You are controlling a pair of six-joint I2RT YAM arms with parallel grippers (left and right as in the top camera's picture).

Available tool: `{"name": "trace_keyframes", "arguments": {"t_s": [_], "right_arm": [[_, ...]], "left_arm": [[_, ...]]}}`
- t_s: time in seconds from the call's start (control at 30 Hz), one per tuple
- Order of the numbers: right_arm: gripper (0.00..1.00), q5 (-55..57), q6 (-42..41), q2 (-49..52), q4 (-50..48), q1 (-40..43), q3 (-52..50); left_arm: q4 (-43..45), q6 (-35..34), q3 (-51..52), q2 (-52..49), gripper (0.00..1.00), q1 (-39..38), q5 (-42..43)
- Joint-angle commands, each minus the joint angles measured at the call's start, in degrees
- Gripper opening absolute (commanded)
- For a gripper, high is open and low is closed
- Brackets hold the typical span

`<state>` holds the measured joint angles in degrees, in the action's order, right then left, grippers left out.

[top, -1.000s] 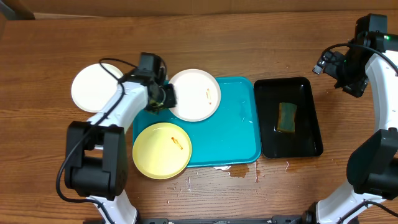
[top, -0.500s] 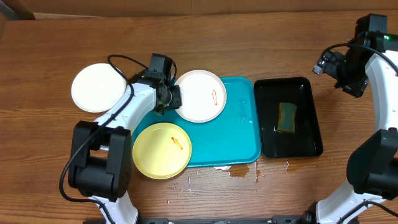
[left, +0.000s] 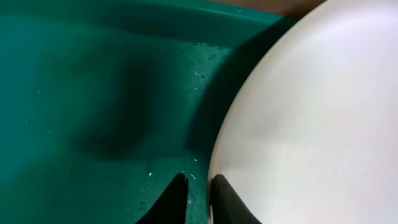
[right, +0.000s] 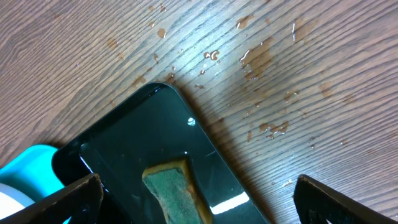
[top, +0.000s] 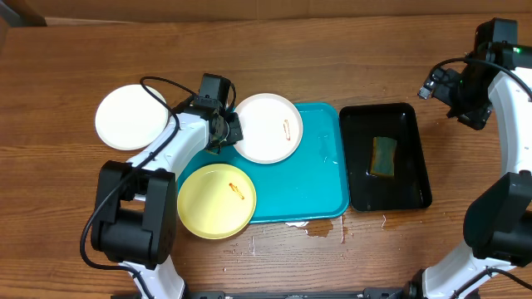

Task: Clean dirty plates on tray and stack at the side
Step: 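Grip the white plate rim with left gripper and drag it right, then lower right gripper into black tray and grasp the sponge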

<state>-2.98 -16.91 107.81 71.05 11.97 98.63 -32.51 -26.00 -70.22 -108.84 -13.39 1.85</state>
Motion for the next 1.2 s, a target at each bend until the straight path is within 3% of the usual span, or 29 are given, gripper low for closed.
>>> {"name": "trace_keyframes", "arguments": {"t_s": [0.0, 0.13, 0.23, 0.27, 0.33, 0.47, 0.57, 0.8, 1.17], "right_arm": [[1.00, -3.50, -0.02, -0.44, 0.83, 0.15, 1.31], [1.00, -6.14, 0.00, -0.44, 1.22, 0.15, 1.31], [1.00, -6.99, -0.02, -0.44, 2.38, 0.15, 1.31], [0.95, -7.65, -0.02, -0.44, 3.13, 0.15, 1.31], [0.86, -8.33, -0.04, -0.44, 4.87, -0.11, 1.11], [0.85, -7.32, 0.04, -0.44, 6.91, -2.40, -1.49], [0.85, -4.04, 0.00, -0.44, 6.73, -4.33, -4.13], [0.72, -1.99, 0.00, -0.44, 2.69, -7.10, -11.19], [0.72, -3.50, 0.02, -0.44, -2.75, -8.94, -17.84]], "left_arm": [[0.28, -1.07, 0.66, -0.57, 0.15, 0.09, -0.81], [0.61, -1.05, 0.66, -0.59, 0.13, -0.04, -0.81], [1.09, -1.05, 0.66, -0.59, 0.06, -0.17, -0.81], [1.11, -1.05, 0.66, -0.59, 0.04, -0.17, -0.81], [1.11, -1.05, 0.68, -0.59, 0.04, -0.17, -0.87], [1.09, -1.05, 0.70, -0.59, 0.07, -0.17, -0.98], [1.09, -1.05, 0.72, -0.59, 0.16, -0.17, -0.98], [1.11, -1.05, 0.74, -0.59, 0.16, -0.20, -0.96], [1.90, -1.03, 0.74, -3.58, 0.12, -0.20, -0.85]]}}
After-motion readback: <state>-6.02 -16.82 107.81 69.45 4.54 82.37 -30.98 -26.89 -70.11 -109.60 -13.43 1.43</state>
